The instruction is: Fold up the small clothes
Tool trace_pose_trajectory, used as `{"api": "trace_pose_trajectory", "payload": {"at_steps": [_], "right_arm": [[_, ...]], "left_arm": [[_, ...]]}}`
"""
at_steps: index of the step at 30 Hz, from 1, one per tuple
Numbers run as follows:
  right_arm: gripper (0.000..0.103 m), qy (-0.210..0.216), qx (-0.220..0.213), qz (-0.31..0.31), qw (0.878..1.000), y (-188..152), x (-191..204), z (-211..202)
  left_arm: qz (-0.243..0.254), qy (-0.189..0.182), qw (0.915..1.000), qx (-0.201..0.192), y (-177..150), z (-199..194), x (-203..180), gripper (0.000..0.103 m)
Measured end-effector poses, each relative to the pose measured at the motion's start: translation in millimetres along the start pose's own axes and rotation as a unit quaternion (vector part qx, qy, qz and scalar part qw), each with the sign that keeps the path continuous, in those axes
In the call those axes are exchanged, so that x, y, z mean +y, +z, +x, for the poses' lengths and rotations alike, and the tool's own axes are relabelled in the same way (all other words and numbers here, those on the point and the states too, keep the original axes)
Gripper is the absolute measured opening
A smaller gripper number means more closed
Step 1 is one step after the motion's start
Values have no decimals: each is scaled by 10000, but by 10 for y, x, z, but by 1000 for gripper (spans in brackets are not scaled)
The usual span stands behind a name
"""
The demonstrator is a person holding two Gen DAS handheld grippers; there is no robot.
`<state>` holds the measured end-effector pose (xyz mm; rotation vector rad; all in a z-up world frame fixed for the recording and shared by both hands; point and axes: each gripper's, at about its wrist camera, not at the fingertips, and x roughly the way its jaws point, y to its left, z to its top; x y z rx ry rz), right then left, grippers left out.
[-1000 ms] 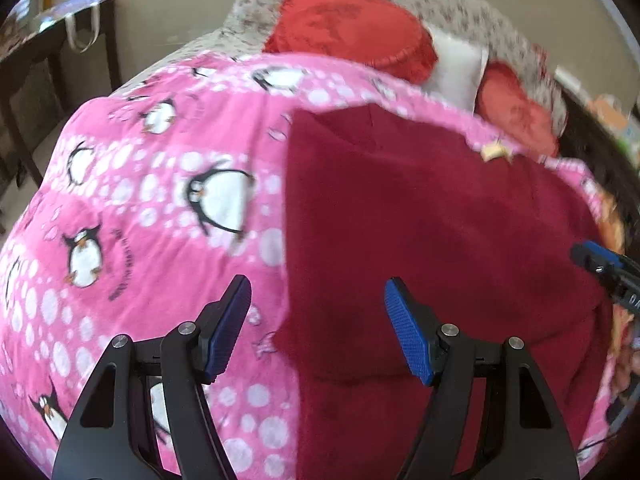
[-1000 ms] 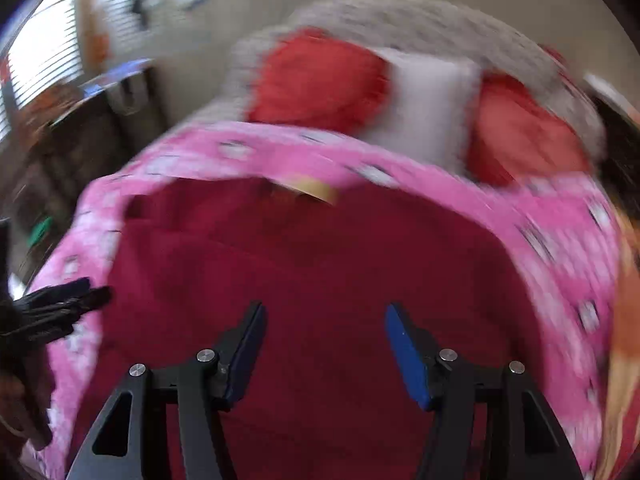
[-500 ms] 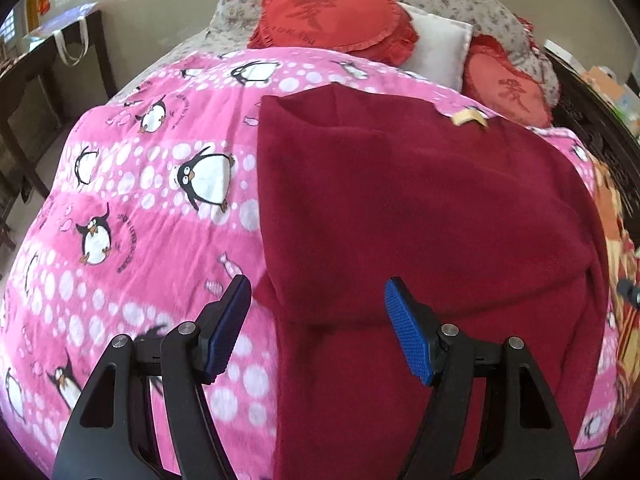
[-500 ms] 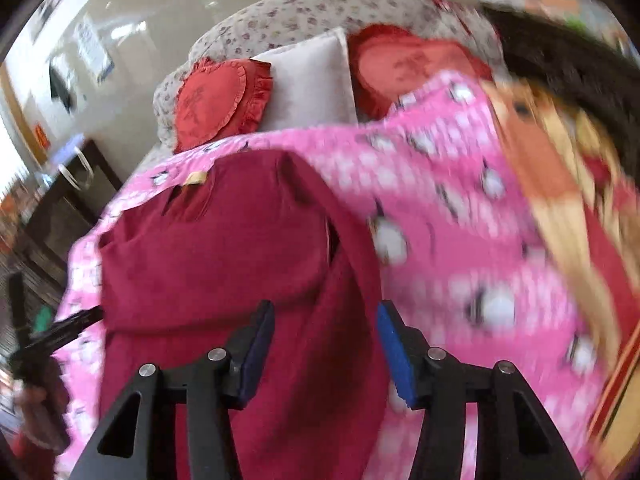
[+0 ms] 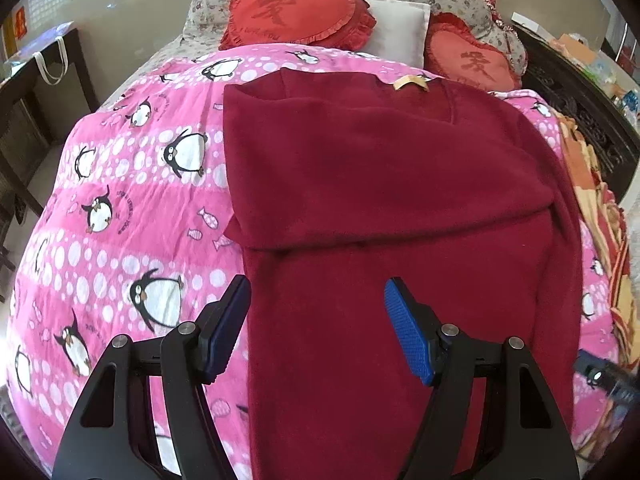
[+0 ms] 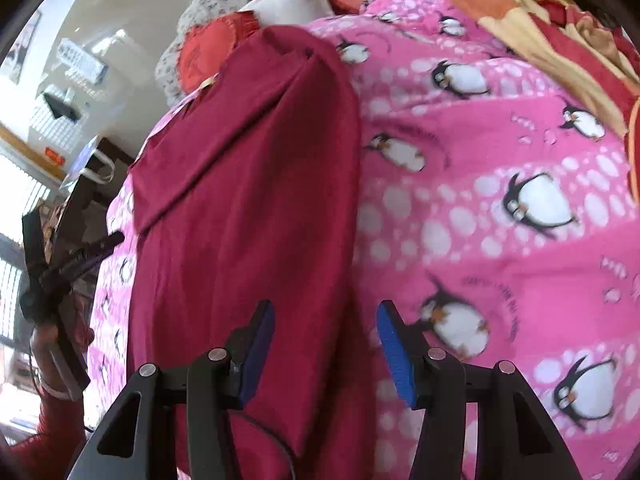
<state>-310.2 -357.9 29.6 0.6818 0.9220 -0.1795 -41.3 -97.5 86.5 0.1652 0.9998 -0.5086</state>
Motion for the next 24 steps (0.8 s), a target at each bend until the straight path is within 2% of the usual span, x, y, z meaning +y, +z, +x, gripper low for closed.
{"api": "trace_pose_trajectory", "payload": {"at_steps": [3, 9, 11, 13, 14, 16, 19, 21, 24], "right_arm": [[51, 87, -71, -110, 9999, -95, 84, -65], [51, 121, 314, -78, 9994, -265, 54, 16], [44, 181, 333, -78, 9993, -294, 67, 85], [16, 276, 235, -106, 9993, -316, 95, 148], [14, 246, 143, -117, 9995, -306, 117, 150], [8, 512, -175, -176, 9984, -179, 232, 76], [7, 777, -571, -342, 9948, 115, 445, -95], [7, 983, -921, -603, 9890, 423, 692, -233], [7, 1185, -1227, -1067, 9796, 809, 1118, -342]], "left_arm": [[2, -7, 10000, -24, -39, -82, -1, 70], [-34, 9, 10000, 1, -91, -116, 42, 70], [-75, 3, 10000, 36, -102, -100, 54, 70], [-103, -10, 9999, 72, -109, -87, 63, 70], [-115, -16, 9999, 88, -118, -90, 68, 70], [-121, -20, 9999, 75, -114, -105, 91, 70], [-163, -1, 9999, -17, -79, -149, 173, 70], [-276, -2, 9996, -71, -31, -174, 262, 70], [-543, -62, 9983, -190, 50, -230, 433, 70]]}}
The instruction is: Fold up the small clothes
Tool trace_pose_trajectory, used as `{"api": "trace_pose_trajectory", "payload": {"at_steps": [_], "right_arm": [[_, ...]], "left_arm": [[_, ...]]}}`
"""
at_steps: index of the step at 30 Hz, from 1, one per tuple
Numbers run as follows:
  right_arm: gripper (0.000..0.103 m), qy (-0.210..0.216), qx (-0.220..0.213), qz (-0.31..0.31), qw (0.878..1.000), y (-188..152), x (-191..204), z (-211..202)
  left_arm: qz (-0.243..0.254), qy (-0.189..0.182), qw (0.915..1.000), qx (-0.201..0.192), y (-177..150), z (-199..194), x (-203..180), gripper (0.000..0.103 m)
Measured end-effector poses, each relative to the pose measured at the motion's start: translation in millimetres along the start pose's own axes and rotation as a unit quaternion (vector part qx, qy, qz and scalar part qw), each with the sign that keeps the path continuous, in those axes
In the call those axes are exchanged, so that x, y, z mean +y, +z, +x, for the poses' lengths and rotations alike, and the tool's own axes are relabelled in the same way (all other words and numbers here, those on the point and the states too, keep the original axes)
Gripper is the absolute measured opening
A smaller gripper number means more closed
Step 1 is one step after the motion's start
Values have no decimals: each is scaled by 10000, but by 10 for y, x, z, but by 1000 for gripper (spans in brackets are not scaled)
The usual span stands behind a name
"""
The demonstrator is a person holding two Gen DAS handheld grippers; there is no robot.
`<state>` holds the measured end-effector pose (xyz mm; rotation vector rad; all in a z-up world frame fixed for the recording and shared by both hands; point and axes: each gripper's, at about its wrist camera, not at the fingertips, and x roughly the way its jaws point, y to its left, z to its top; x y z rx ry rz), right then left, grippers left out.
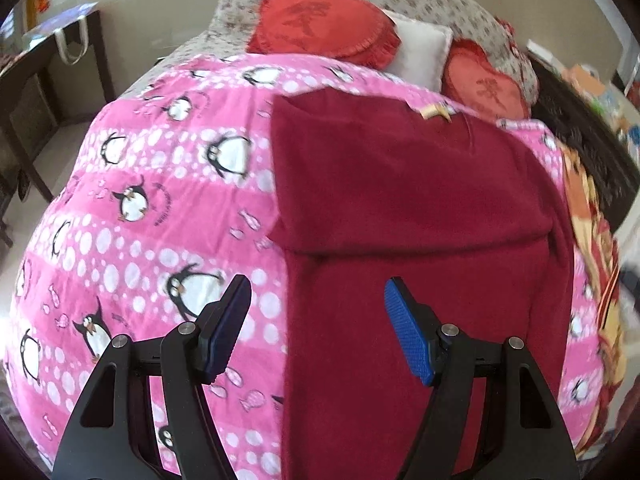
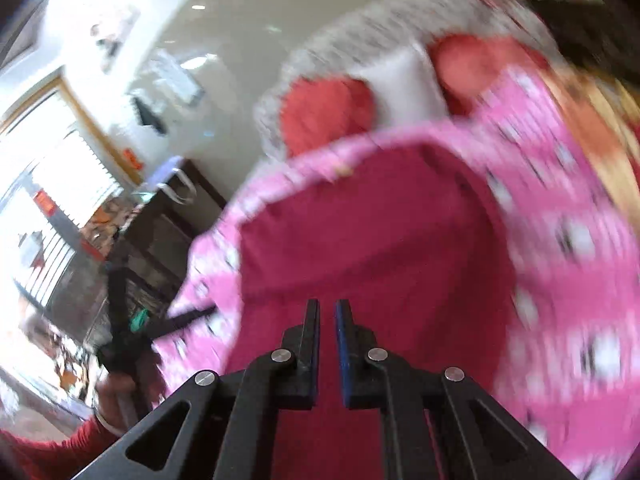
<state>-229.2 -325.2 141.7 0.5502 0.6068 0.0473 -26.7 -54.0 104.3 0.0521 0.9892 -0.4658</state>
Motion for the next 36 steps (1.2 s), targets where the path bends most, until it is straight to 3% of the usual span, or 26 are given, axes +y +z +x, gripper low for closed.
{"api": "trace_pose_trajectory", "payload": {"at_steps": [3, 6, 8, 10, 12, 16, 23, 24, 25, 27, 29, 32, 36], "right_arm": [[7, -160, -30, -530, 9985, 352, 316, 172], [8, -245, 16, -530, 9983, 368, 301, 149], [14, -411, 290, -270, 9984, 218, 101, 142], [36, -720, 651, 81, 9952, -38, -166, 103], [40, -1002, 969, 450, 9892, -350, -407, 53], [40, -1037, 1594, 1086, 9757, -891, -738, -15], [40, -834, 1820, 1472, 9686, -1291, -827, 8], [36, -858, 1781, 1324, 9713, -1292, -794, 36], [18, -875, 1718, 1139, 9746, -1286, -774, 60], [8, -680, 1558, 1039, 9800, -1164, -701, 92], [7, -363, 1380, 905, 9856, -940, -596, 148], [5, -175, 931, 215, 9953, -371, -250, 274], [5, 148, 559, -466, 9972, 289, 255, 593]], "left_arm": [[-173, 40, 9998, -62, 77, -49, 143, 70], [-259, 51, 9994, -209, 84, -102, 304, 70], [-254, 172, 9994, -189, 74, -48, 378, 70], [-262, 228, 9993, -113, 57, 26, 418, 70], [-318, 216, 9993, 9, 38, 116, 440, 70], [-380, 114, 9991, 152, -14, 223, 371, 70], [-154, 107, 9996, 224, -53, 249, 197, 70], [-147, 109, 9996, 216, -52, 248, 197, 70], [-150, 114, 9996, 212, -44, 250, 199, 70], [-205, 119, 9995, 211, -19, 245, 228, 70], [-317, 80, 9994, 146, 17, 201, 289, 70], [-487, 74, 9988, -17, 73, 107, 390, 70], [-729, 11, 9971, -206, 145, -14, 551, 70]]}}
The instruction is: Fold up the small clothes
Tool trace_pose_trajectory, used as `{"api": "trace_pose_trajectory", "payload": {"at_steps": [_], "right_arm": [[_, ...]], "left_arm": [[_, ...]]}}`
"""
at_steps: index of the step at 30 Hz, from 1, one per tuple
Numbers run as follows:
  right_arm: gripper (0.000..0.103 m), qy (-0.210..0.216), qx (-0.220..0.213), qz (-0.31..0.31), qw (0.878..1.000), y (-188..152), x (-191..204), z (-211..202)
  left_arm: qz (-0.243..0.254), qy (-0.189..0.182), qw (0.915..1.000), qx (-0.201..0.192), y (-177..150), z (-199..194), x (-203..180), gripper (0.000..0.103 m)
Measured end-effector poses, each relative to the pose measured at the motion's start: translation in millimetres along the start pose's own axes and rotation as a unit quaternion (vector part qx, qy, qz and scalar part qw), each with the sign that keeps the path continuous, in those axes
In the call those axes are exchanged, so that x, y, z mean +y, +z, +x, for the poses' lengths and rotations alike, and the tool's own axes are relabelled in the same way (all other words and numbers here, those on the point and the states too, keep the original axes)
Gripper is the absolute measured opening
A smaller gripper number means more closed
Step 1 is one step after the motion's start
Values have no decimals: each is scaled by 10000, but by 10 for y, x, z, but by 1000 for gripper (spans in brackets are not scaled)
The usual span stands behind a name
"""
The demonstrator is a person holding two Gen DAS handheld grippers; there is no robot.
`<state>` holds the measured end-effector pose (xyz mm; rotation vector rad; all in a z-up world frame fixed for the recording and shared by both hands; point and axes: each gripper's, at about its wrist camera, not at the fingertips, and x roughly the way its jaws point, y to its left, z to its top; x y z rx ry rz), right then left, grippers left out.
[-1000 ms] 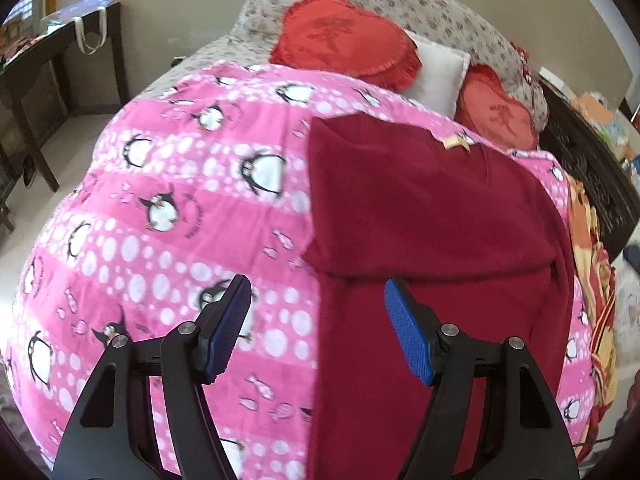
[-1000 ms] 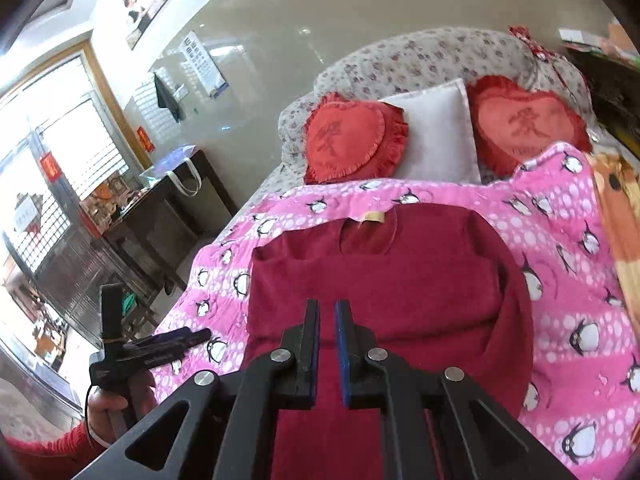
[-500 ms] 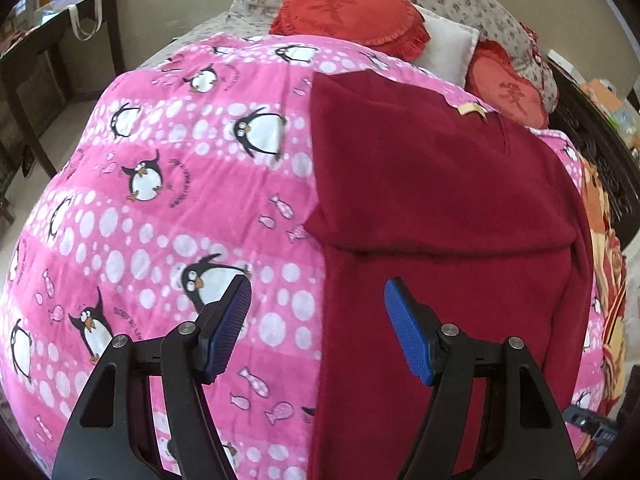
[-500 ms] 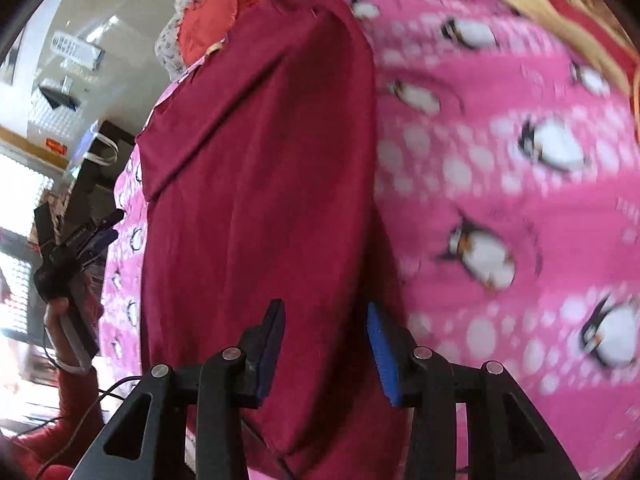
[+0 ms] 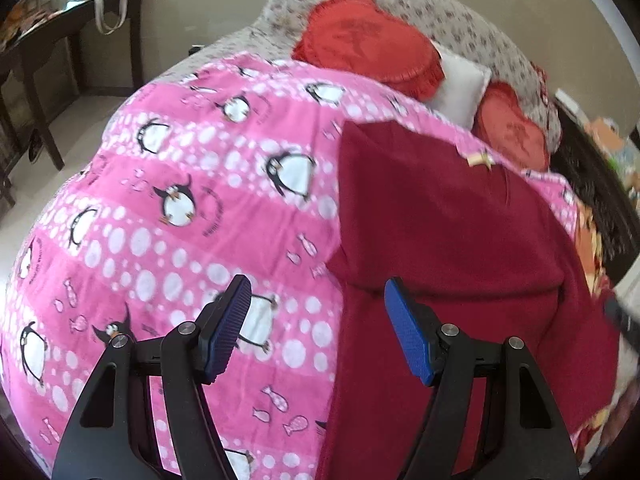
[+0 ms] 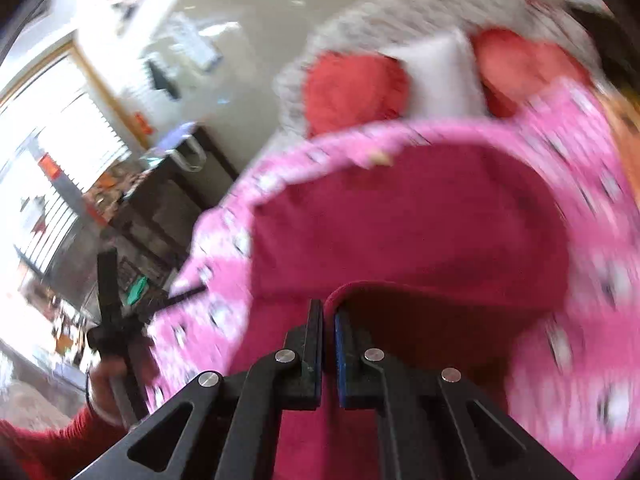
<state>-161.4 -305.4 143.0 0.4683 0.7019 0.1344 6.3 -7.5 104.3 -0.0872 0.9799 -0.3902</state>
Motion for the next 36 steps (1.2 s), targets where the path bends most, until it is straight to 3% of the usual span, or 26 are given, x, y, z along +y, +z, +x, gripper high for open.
{"api": "trace_pose_trajectory", "payload": {"at_steps": [5, 8, 10, 13, 19, 25, 26, 29, 30, 33, 36], "right_arm": [[5, 289, 433, -476, 9975, 545, 431, 973], [11, 565, 1053, 27, 9928, 628, 338, 1653], [26, 932, 1153, 624, 9870, 641, 193, 1821], [46, 1253, 793, 869, 9851, 638, 113, 1631], [46, 638, 572, 523, 9949, 407, -112, 1003], [46, 255, 354, 1151, 9924, 59, -698, 419], [46, 195, 360, 1268, 9911, -15, -793, 364], [46, 89, 359, 1552, 9872, -143, -1014, 262], [46, 82, 347, 1616, 9862, -169, -1069, 227], [46, 31, 229, 1767, 9840, -195, -1185, 114], [46, -21, 43, 1735, 9848, -151, -1201, 12]], "left_arm": [[-178, -136, 9996, -167, 94, -50, 99, 70], [-162, -259, 9995, -84, 127, -2, 86, 70], [-85, -347, 9993, -74, 126, 19, 50, 70], [198, -445, 9987, -129, 108, 59, -60, 70], [597, -271, 9976, -223, 160, 341, -309, 70], [503, -202, 9981, -308, 382, 715, -447, 70], [562, -247, 9977, -303, 412, 761, -489, 67], [714, -306, 9969, -112, 470, 917, -598, 26], [746, -305, 9967, -24, 485, 956, -620, 20], [952, -290, 9950, -16, 502, 925, -694, 12], [933, -434, 9945, -207, 582, 710, -656, 11]]}}
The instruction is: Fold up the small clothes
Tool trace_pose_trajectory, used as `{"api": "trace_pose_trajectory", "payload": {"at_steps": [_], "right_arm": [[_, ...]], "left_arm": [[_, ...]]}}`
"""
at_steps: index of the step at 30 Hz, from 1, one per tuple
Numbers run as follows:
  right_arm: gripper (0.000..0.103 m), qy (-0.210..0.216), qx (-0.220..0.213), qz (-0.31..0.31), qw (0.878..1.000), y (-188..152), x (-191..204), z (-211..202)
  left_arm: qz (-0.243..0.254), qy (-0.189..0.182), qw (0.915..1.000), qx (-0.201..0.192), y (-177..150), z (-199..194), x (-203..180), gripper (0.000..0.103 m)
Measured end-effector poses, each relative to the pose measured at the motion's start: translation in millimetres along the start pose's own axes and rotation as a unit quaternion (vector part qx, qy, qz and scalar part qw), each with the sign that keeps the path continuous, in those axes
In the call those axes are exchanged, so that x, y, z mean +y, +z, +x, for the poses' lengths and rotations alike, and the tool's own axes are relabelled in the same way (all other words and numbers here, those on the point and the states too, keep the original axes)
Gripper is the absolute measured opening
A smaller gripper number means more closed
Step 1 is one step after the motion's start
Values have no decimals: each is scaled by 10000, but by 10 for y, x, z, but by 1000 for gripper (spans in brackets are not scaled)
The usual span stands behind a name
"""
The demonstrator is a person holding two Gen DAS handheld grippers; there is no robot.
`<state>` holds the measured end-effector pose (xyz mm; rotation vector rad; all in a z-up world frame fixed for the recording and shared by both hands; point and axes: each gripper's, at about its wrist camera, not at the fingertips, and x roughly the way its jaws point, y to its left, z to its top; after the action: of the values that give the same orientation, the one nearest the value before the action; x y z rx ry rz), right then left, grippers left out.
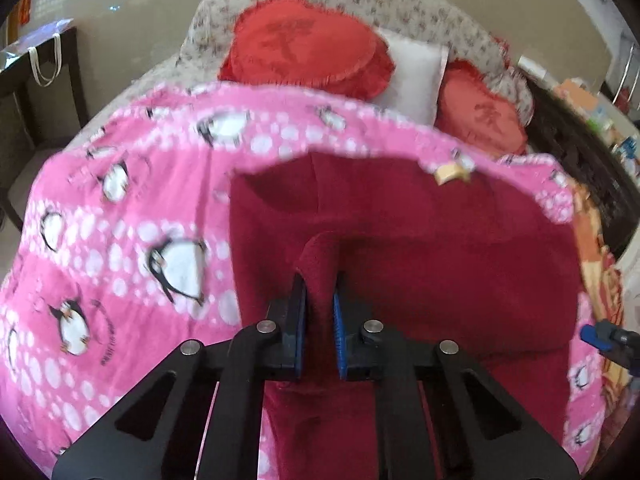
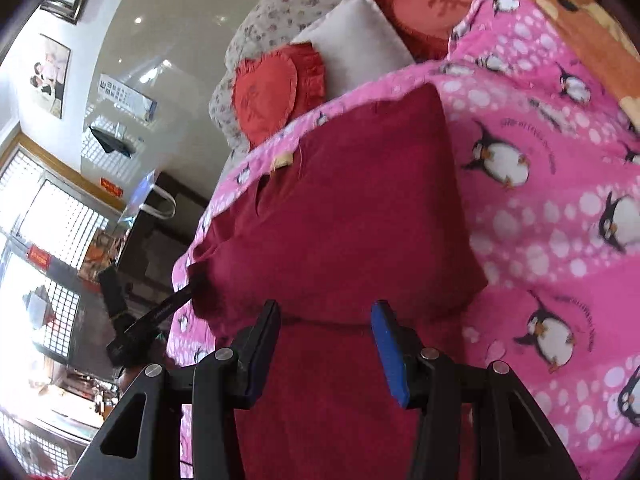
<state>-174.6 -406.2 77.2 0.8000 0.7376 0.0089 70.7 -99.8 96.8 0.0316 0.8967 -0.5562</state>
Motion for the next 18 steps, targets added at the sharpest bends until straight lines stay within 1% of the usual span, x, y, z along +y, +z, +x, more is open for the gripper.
{"api": "trace_pose_trajectory", "payload": {"at_steps": [3, 5, 6, 8, 10, 12, 13, 14, 15, 16, 17, 18], "right_arm": [[46, -152, -185, -181, 9995, 101, 50, -62], [46, -333, -282, -320, 9985, 190, 102, -53], [46, -414, -322, -336, 9981, 223, 101, -38], [46, -602, -412, -335, 9968, 332, 109, 40], [46, -654, -413, -358, 9964, 432, 118, 145], [46, -715, -371, -532, 9953, 508, 154, 255], [46, -848, -372, -706, 9932, 533, 185, 309], [46, -1114, -353, -922, 9889, 567, 210, 374], [46, -1493, -325, -1111, 9820, 595, 216, 446], [44, -1859, -315, -1215, 9745, 627, 186, 507], [43, -2334, -308, -1266, 9636, 676, 111, 569], [43, -2453, -274, -1197, 9616, 718, 15, 597]], "left_arm": [[-252, 27, 9994, -242, 114, -230, 175, 11], [-430, 183, 9986, -237, 138, -270, 306, 11], [-453, 221, 9985, -189, 133, -255, 353, 11], [-484, 120, 9987, 44, 81, -162, 393, 11], [-459, 106, 9987, 212, 13, -73, 365, 11], [-328, 141, 9990, 282, -36, 0, 277, 11], [-318, 99, 9990, 296, -48, 19, 242, 11], [-326, 28, 9989, 321, -51, 39, 209, 11], [-330, -7, 9989, 339, -43, 52, 190, 11], [-328, -23, 9989, 348, -29, 70, 164, 11], [-324, -23, 9989, 344, -13, 75, 148, 11], [-319, -27, 9989, 342, 0, 74, 134, 11]]}}
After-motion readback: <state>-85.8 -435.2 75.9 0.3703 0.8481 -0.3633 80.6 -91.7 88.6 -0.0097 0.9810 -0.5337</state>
